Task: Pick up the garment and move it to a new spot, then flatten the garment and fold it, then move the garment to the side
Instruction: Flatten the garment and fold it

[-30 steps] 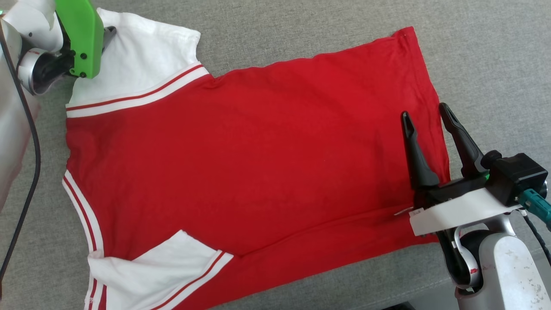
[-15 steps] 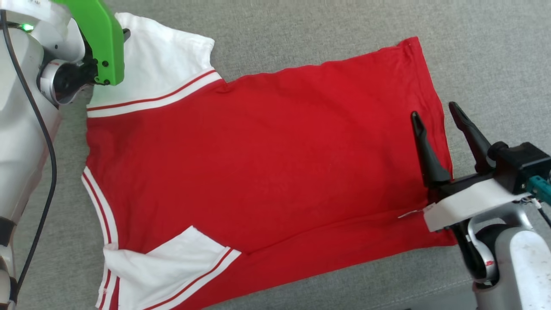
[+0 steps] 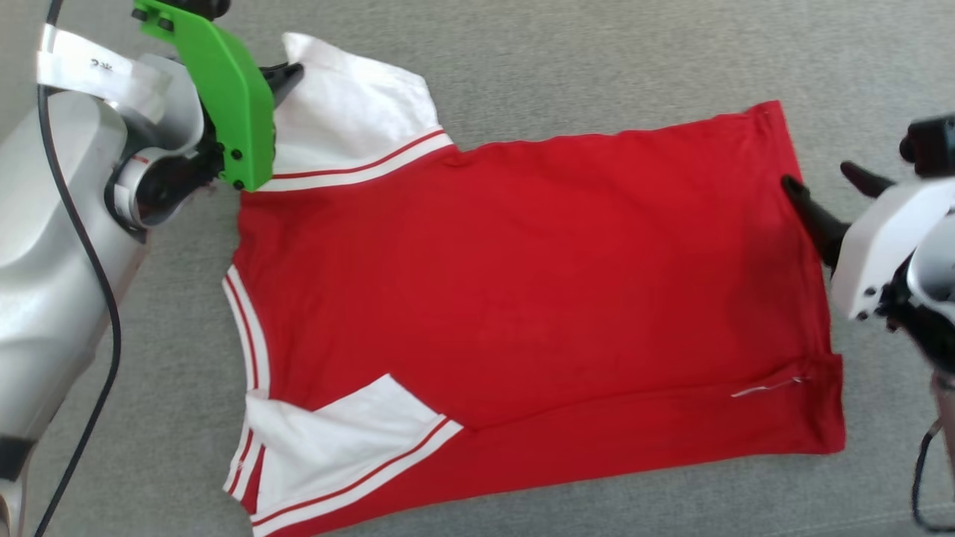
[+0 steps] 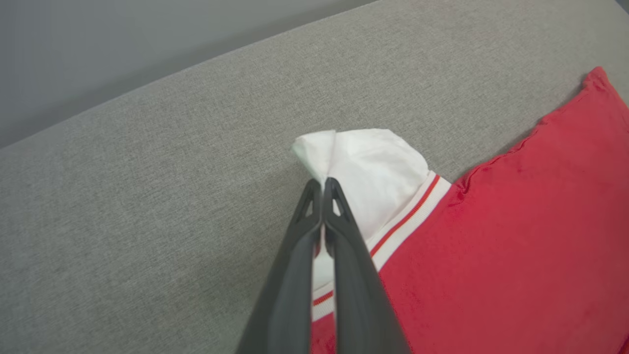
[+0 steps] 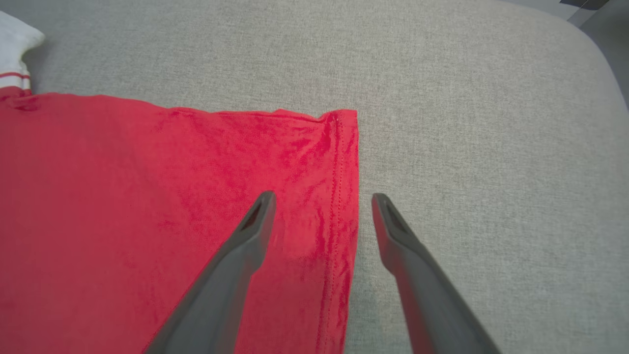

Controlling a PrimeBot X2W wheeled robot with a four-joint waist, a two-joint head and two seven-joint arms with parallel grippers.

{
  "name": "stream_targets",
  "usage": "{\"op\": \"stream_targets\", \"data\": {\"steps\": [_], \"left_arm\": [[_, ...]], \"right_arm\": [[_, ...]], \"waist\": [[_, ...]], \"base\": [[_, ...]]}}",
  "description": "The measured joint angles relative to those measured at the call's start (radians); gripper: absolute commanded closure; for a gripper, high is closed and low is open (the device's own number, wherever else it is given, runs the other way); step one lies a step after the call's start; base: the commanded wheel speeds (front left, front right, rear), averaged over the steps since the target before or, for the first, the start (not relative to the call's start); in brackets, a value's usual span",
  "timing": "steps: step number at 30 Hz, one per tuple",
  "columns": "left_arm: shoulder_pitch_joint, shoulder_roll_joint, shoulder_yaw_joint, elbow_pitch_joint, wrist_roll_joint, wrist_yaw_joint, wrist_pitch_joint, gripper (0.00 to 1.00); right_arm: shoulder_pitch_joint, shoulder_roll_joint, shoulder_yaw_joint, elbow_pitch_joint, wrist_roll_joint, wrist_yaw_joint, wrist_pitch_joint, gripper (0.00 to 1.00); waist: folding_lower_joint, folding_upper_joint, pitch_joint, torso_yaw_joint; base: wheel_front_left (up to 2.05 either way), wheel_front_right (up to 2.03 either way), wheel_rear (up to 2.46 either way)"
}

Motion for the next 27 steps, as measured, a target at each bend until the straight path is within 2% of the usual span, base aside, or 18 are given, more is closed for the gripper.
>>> {"op": "stream_targets", "data": {"steps": [4,11,18,24,25,27], "left_arm": [[0.035,0.020,0.002,-0.139,0.000,0.035,-0.003,1.00],[0.085,0.042,0.000,-0.330,0.001,0.085,-0.003,1.00],[0.098,0.052,-0.005,-0.426,0.009,0.108,-0.004,1.00],[0.105,0.049,-0.009,-0.449,0.010,0.110,-0.014,1.00],[0.105,0.050,-0.009,-0.448,0.010,0.110,-0.015,1.00],[0.107,0.050,-0.008,-0.442,0.010,0.110,-0.024,1.00]], "right_arm": [[-0.107,-0.056,0.011,0.068,0.015,0.000,0.099,0.00],[-0.248,-0.102,0.032,0.223,0.026,0.000,0.190,0.00],[-0.308,-0.121,0.079,0.341,0.022,0.000,0.202,0.00],[-0.328,-0.137,0.124,0.382,0.030,-0.001,0.180,0.00],[-0.328,-0.139,0.133,0.384,0.034,-0.002,0.180,0.05],[-0.328,-0.144,0.144,0.387,0.041,-0.002,0.173,1.00]], "waist": [[0.0000,0.0000,0.010,0.037],[0.0000,0.0000,0.041,0.095],[0.0000,0.0000,0.075,0.138],[0.0000,0.0000,0.099,0.166],[0.0000,0.0000,0.100,0.168],[0.0000,0.0000,0.099,0.169]], "base": [[0.00,0.00,0.00],[0.00,0.00,0.00],[0.00,0.00,0.00],[0.00,0.00,0.00],[0.00,0.00,0.00],[0.00,0.00,0.00]]}}
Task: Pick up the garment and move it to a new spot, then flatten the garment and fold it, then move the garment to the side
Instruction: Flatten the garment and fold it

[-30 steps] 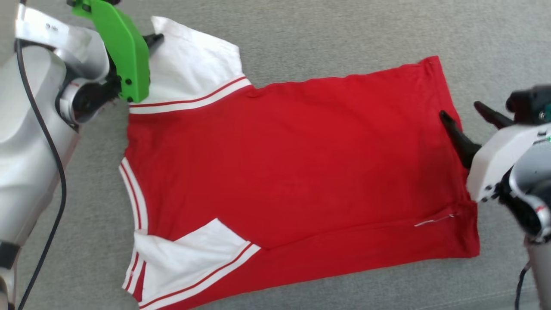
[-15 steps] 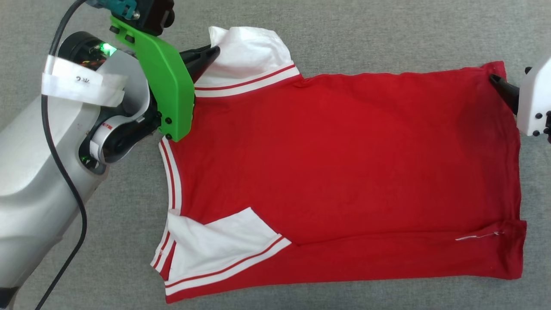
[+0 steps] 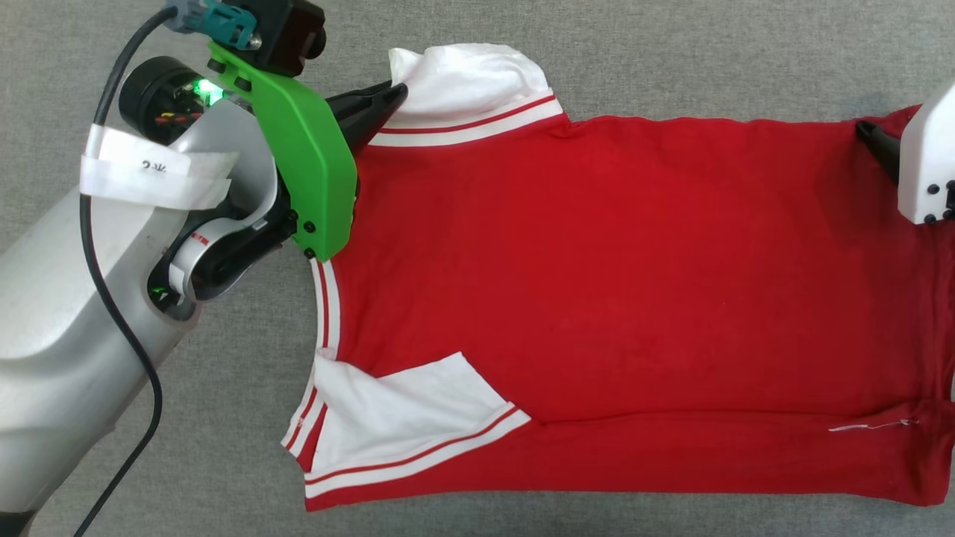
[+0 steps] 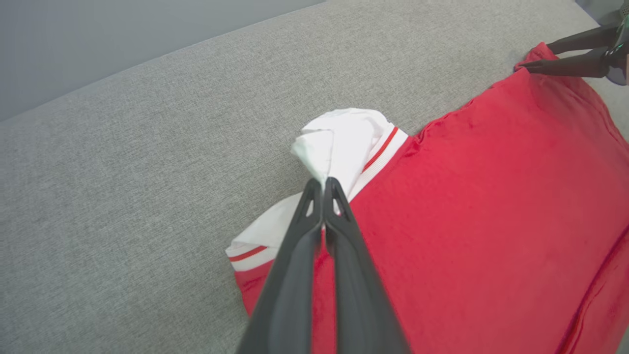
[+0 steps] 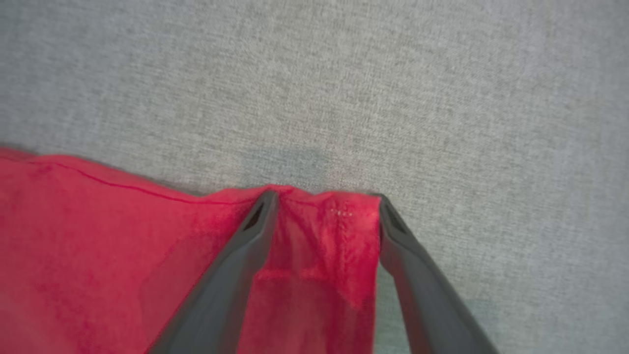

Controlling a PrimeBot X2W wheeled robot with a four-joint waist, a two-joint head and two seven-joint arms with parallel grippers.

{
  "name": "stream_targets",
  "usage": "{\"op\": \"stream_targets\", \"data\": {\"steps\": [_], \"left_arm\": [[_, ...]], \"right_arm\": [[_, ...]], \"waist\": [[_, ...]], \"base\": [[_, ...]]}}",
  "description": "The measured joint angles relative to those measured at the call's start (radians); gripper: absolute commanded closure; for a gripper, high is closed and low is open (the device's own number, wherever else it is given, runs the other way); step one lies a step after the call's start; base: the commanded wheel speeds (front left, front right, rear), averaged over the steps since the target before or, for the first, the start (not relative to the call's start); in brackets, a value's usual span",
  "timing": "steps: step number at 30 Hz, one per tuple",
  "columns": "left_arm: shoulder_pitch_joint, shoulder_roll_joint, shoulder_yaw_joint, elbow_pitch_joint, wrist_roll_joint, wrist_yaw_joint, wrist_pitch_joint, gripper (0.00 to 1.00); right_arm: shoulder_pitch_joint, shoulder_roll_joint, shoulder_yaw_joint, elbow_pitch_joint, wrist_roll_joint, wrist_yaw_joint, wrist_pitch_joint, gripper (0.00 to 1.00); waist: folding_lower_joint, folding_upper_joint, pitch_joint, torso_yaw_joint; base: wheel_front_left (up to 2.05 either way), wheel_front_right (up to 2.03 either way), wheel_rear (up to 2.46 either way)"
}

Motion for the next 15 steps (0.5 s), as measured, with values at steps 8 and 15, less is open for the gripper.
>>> {"op": "stream_targets", "data": {"steps": [8,15], "left_arm": [[0.036,-0.001,0.011,0.066,-0.002,0.000,-0.061,1.00],[0.115,-0.004,0.033,0.104,-0.021,0.002,-0.137,1.00]], "right_arm": [[0.029,0.025,-0.012,0.030,0.030,0.001,-0.148,1.00],[0.121,0.034,-0.065,0.033,0.068,0.002,-0.278,1.00]], "waist": [[0.0000,0.0000,-0.033,0.000],[0.0000,0.0000,-0.094,-0.005]], "base": [[0.00,0.00,0.00],[0.00,0.00,0.00]]}}
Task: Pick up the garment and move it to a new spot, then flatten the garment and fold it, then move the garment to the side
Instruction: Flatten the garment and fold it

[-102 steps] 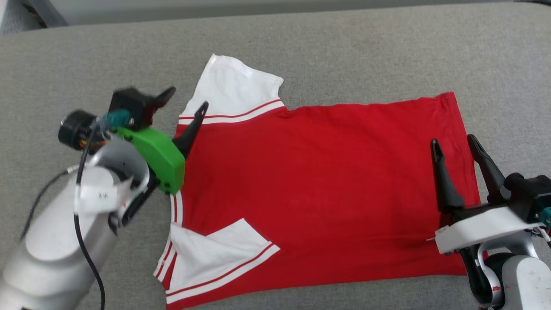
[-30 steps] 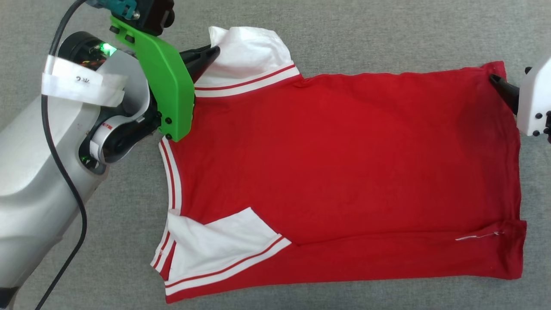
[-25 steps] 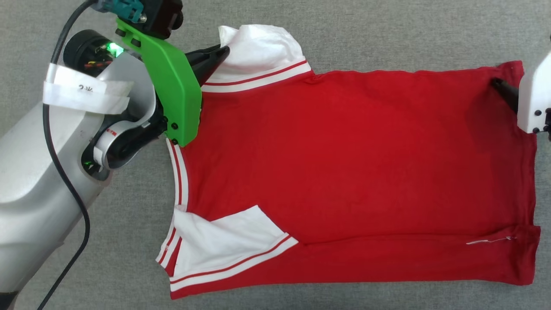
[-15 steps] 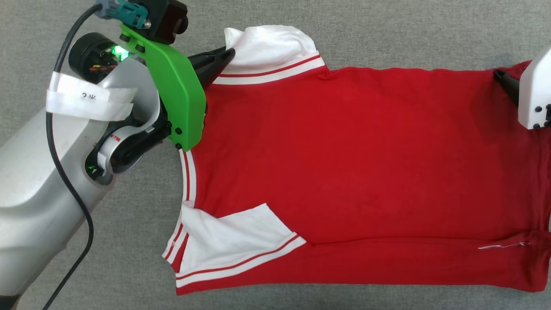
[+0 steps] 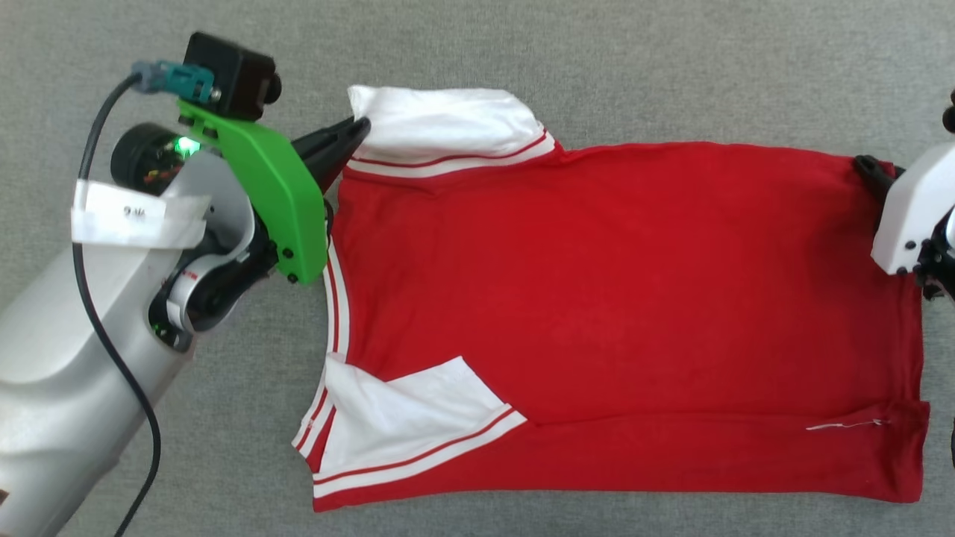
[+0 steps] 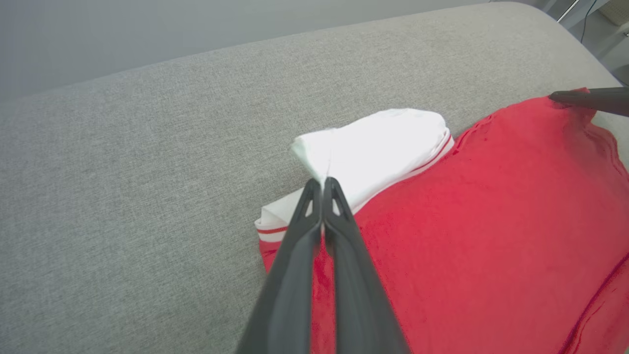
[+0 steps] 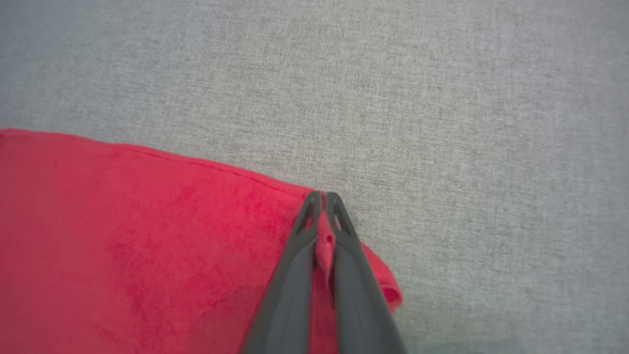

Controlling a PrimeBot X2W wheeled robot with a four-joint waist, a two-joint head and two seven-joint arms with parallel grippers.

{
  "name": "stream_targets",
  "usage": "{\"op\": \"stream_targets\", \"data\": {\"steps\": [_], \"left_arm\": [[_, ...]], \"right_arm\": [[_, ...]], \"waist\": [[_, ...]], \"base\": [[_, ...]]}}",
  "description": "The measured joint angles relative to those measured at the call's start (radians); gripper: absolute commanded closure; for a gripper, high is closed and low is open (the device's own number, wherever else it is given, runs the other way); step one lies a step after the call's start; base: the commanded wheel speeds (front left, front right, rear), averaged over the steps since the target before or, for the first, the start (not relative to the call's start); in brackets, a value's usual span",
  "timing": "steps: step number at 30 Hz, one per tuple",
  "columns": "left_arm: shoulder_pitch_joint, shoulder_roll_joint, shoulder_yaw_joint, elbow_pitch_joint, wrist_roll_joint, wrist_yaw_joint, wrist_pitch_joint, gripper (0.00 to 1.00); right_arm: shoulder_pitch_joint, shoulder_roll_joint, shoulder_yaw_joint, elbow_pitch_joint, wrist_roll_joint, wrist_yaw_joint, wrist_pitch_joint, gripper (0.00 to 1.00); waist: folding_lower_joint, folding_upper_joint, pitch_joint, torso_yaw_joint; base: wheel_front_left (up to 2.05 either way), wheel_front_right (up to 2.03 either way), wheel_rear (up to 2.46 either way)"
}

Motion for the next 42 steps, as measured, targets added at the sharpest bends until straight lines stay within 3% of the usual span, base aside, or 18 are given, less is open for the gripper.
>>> {"op": "stream_targets", "data": {"steps": [16,25,42], "left_arm": [[0.295,0.049,-0.006,-0.075,-0.064,0.054,-0.099,1.00],[0.468,0.079,-0.062,-0.114,-0.076,0.093,-0.109,1.00],[0.527,0.061,-0.158,-0.013,-0.026,0.083,-0.118,1.00]], "right_arm": [[0.297,-0.017,-0.042,-0.119,0.133,0.000,-0.196,1.00],[0.491,-0.062,-0.029,-0.209,0.182,0.000,-0.207,1.00],[0.598,-0.139,0.047,-0.253,0.187,0.000,-0.197,1.00]], "waist": [[0.0000,0.0000,-0.183,0.008],[-0.0001,0.0000,-0.241,0.022],[0.0000,0.0000,-0.235,0.017]], "base": [[0.00,0.00,0.00],[0.00,0.00,0.00],[0.00,0.00,0.00]]}}
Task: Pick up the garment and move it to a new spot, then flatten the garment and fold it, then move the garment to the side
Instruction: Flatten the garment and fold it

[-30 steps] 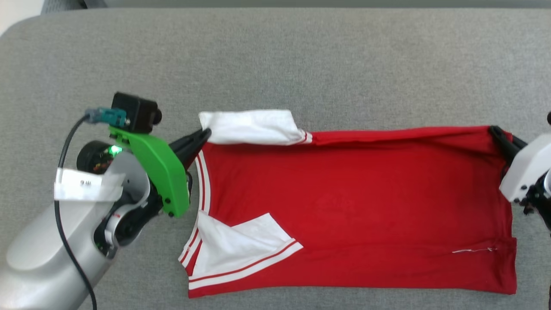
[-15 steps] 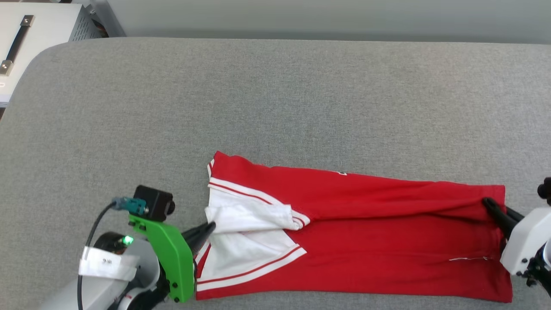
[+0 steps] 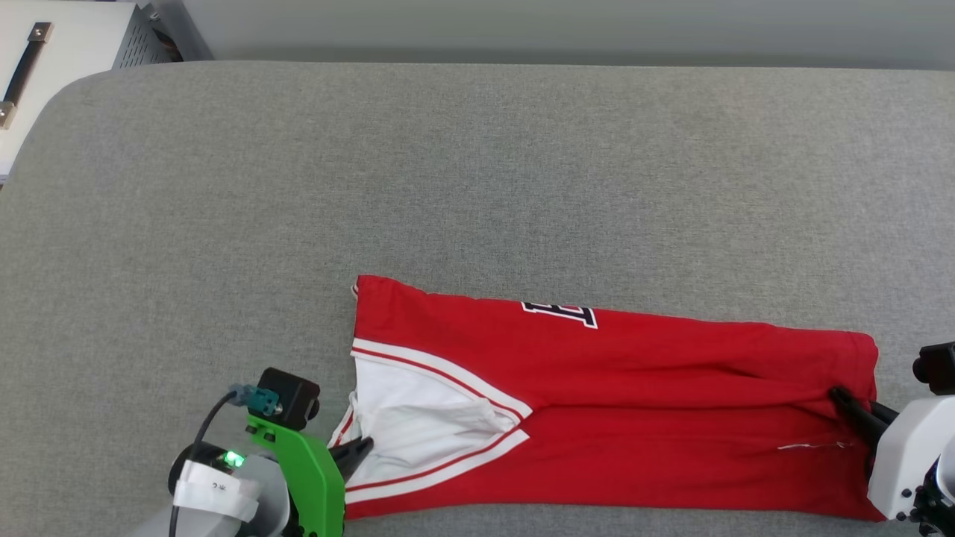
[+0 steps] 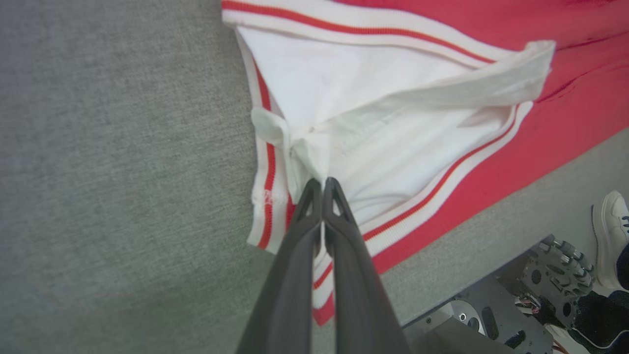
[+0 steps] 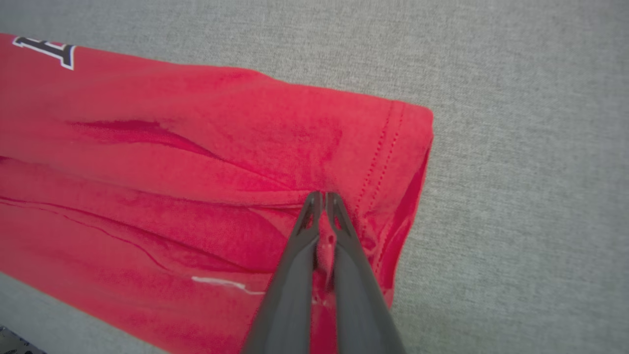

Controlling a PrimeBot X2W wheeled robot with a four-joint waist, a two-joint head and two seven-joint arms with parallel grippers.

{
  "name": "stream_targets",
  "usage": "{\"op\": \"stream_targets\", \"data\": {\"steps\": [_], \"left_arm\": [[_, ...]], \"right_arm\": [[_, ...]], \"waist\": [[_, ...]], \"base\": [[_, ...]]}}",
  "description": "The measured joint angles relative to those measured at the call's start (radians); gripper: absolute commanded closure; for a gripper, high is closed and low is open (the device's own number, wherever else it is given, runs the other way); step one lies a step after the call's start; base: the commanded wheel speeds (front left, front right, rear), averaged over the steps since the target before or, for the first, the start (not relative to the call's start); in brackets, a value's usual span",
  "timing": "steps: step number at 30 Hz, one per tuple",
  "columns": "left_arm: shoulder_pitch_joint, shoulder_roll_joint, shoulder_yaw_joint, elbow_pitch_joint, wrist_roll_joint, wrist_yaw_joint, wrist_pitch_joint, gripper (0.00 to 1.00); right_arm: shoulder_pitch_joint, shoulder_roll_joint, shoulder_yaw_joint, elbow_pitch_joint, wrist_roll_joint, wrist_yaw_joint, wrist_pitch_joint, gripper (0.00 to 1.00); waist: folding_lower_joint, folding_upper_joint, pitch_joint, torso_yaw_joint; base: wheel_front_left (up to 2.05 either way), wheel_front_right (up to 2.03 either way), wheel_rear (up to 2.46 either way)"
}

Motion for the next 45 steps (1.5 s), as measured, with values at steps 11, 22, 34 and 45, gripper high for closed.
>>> {"op": "stream_targets", "data": {"steps": [11,22,34,45], "left_arm": [[-0.004,-0.047,-0.026,0.085,0.046,-0.023,-0.048,0.00],[0.029,-0.052,0.062,0.054,0.039,0.016,-0.236,0.00],[0.072,-0.145,0.252,0.005,0.199,0.100,-0.492,0.00],[0.185,-0.306,0.520,-0.029,0.518,-0.014,-0.493,0.00]], "right_arm": [[0.003,-0.017,0.033,0.028,0.004,0.000,0.009,0.00],[0.060,0.010,-0.060,-0.075,0.061,0.000,0.124,0.00],[0.114,0.221,-0.340,-0.146,-0.072,0.000,0.374,0.00],[0.061,0.366,-0.551,-0.114,-0.200,0.000,0.450,0.00]], "waist": [[0.0000,0.0000,-0.015,-0.001],[0.0000,0.0000,-0.096,-0.003],[0.0000,0.0000,-0.096,0.020],[0.0000,0.0000,-0.044,0.053]], "base": [[0.00,0.00,0.00],[0.00,0.00,0.00],[0.00,0.00,0.00],[0.00,0.00,0.00]]}}
